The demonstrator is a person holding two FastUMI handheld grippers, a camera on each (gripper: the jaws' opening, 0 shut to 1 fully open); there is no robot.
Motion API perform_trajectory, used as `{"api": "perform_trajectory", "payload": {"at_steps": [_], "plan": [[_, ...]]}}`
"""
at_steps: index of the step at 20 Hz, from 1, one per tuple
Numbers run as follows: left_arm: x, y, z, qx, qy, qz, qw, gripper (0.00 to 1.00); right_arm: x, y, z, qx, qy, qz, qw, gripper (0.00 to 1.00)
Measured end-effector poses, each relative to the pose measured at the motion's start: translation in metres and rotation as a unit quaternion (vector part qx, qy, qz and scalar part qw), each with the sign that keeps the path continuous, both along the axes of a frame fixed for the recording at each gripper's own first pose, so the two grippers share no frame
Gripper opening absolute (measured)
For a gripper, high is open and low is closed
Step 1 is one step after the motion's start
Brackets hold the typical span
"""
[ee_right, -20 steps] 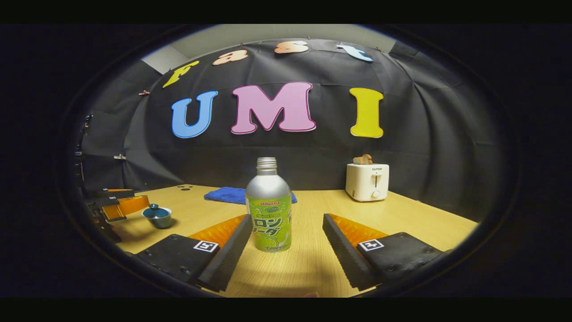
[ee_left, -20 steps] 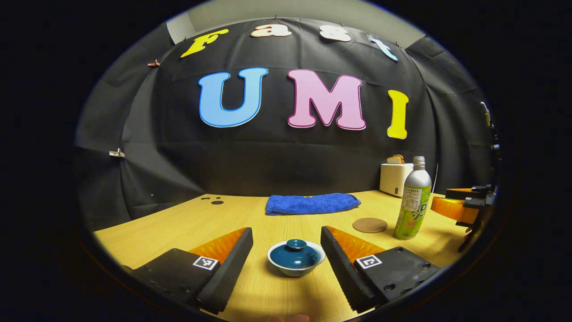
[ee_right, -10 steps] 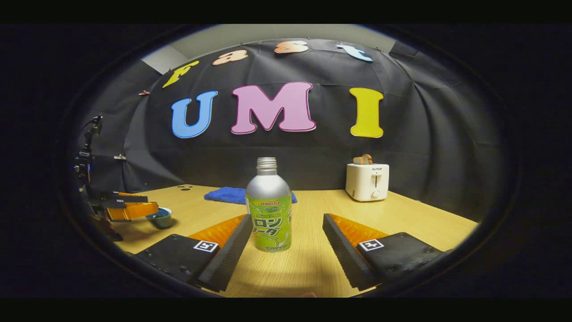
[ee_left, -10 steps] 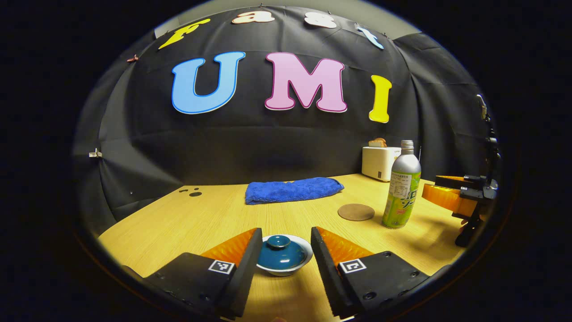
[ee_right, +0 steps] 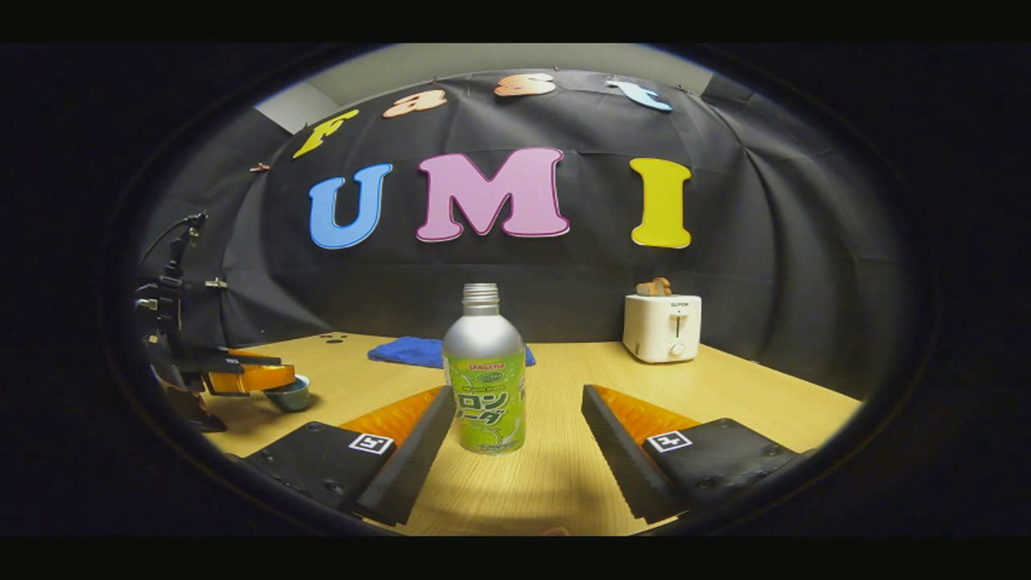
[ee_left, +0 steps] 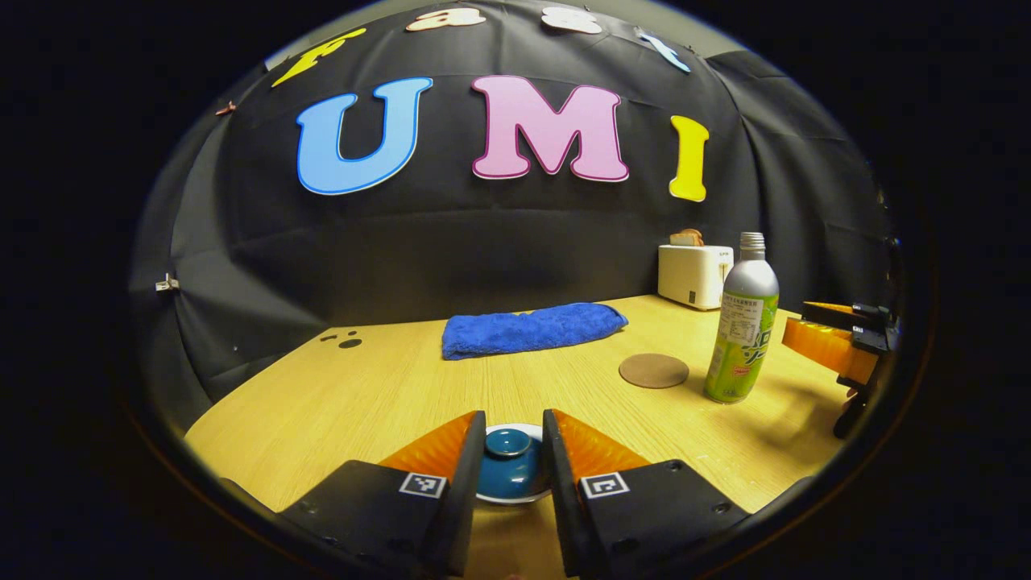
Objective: Open the teacup lid with one hand, grasp the water bottle and pour water into the teacup with the other hand; after pouring, place the water bottle on the coaster and then close the teacup lid.
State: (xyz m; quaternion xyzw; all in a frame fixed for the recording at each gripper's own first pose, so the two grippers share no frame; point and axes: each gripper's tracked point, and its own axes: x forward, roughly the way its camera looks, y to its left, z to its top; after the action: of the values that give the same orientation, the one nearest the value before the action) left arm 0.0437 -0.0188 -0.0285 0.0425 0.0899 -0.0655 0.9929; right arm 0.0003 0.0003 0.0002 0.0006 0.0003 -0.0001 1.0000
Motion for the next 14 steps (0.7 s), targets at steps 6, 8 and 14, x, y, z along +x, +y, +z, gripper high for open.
{"api": "perform_trajectory", "payload": {"at_steps": [6, 8, 14], "plan": [[0.000, 0.003, 0.002, -0.007, -0.008, 0.004, 1.000, 0.33, 0.000, 0.000, 0.000, 0.000, 0.000, 0.000, 1.000, 0.98], [0.000, 0.004, 0.005, -0.018, -0.018, 0.009, 1.000, 0.32, 0.000, 0.000, 0.000, 0.000, 0.000, 0.000, 1.000, 0.98], [-0.014, 0.021, 0.023, -0.060, -0.073, 0.041, 0.995, 0.31, 0.006, 0.019, -0.001, 0.001, 0.001, 0.034, 0.999, 0.98]]}}
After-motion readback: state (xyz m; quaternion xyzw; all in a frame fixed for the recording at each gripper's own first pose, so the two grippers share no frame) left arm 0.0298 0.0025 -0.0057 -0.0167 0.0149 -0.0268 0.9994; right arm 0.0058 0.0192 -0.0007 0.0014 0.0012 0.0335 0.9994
